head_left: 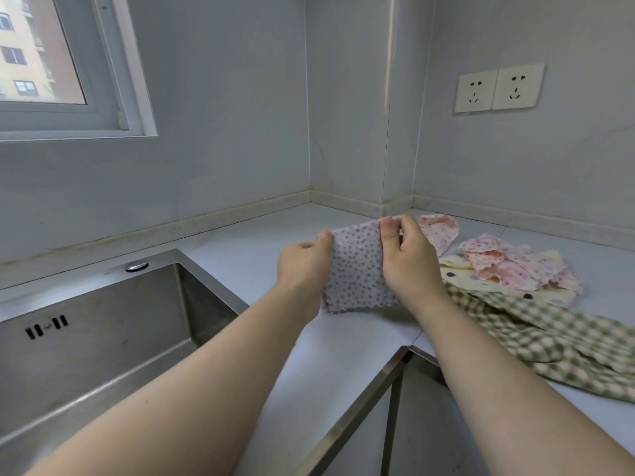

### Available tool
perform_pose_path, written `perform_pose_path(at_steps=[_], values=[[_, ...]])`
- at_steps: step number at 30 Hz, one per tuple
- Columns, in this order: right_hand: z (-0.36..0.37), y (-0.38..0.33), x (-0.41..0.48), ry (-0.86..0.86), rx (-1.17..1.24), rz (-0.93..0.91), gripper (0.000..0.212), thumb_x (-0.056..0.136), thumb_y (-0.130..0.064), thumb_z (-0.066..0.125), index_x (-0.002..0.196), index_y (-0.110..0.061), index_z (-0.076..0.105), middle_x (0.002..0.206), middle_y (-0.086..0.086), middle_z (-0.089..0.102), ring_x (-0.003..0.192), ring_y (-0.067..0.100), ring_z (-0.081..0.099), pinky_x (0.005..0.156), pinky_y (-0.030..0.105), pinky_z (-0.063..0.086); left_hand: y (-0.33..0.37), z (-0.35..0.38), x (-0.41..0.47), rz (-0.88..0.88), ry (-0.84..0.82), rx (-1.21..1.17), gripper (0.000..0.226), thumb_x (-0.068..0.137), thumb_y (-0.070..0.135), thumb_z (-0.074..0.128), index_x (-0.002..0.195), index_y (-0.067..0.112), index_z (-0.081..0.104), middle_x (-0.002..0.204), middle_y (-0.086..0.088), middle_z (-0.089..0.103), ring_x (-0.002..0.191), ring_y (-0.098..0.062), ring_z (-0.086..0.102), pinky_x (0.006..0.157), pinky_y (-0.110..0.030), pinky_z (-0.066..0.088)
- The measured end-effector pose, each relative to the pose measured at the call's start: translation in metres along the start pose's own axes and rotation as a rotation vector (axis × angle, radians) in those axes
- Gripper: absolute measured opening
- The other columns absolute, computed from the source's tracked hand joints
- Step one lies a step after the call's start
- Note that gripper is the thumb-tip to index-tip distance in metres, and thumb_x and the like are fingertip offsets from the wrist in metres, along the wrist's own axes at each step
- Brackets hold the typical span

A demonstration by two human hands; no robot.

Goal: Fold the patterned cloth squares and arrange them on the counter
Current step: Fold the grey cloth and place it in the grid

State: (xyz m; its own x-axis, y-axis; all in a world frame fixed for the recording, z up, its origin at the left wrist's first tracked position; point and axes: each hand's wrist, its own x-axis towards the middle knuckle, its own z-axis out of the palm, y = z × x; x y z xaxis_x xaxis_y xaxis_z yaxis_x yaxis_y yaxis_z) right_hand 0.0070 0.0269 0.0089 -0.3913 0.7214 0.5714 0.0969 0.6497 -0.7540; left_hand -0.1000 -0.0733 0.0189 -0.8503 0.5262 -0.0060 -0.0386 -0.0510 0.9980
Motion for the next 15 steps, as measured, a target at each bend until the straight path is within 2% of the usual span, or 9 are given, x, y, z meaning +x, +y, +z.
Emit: perform_pose_path(at_steps=[3,7,11,13,15], values=[[0.001,0.001,-0.002,-0.001,-0.057,-0.084,0.035,0.107,-0.048,0.037,0.094,-0.018,0.051,0.07,0.003,0.056,0.061,0.013,0.051,0.055,0.031,0.038,-0.002,0.004,-0.003,0.098,0.06,0.088,0.035,0.106,0.04,0.046,0.094,0.01,0.061,0.093,-0.002,0.063,0.086,-0.02,0.059,0.075,-0.036,0.047],[0.004,0.003,-0.005,0.031,-0.076,-0.1,0.034,0.106,-0.047,0.037,0.093,-0.018,0.049,0.067,0.003,0.057,0.064,0.014,0.054,0.055,0.032,0.039,-0.002,0.007,-0.016,0.277,0.144,0.198,0.029,0.108,0.042,0.035,0.096,0.022,0.053,0.087,0.008,0.059,0.08,-0.009,0.055,0.074,-0.035,0.045],[0.012,0.003,-0.007,0.034,-0.088,-0.021,0.035,0.107,-0.046,0.037,0.085,-0.021,0.048,0.068,-0.001,0.054,0.062,0.009,0.049,0.055,0.028,0.035,-0.01,0.001,-0.018,0.419,0.22,0.441,0.029,0.109,0.044,0.029,0.099,0.022,0.046,0.076,0.007,0.055,0.076,-0.025,0.055,0.064,-0.036,0.039],[0.016,0.004,-0.006,0.022,-0.096,0.013,0.036,0.108,-0.043,0.036,0.077,-0.026,0.04,0.066,-0.002,0.048,0.06,0.009,0.043,0.053,0.024,0.031,-0.012,-0.002,-0.016,0.432,0.215,0.474,0.029,0.109,0.043,0.028,0.1,0.022,0.045,0.074,0.007,0.053,0.077,-0.029,0.054,0.063,-0.037,0.038],[0.018,0.006,-0.006,0.007,-0.103,0.053,0.038,0.109,-0.041,0.035,0.076,-0.023,0.04,0.068,-0.002,0.047,0.062,0.009,0.042,0.052,0.019,0.031,-0.013,-0.002,-0.015,0.431,0.198,0.502,0.029,0.109,0.043,0.028,0.1,0.021,0.045,0.073,0.006,0.051,0.078,-0.031,0.053,0.064,-0.037,0.037]])
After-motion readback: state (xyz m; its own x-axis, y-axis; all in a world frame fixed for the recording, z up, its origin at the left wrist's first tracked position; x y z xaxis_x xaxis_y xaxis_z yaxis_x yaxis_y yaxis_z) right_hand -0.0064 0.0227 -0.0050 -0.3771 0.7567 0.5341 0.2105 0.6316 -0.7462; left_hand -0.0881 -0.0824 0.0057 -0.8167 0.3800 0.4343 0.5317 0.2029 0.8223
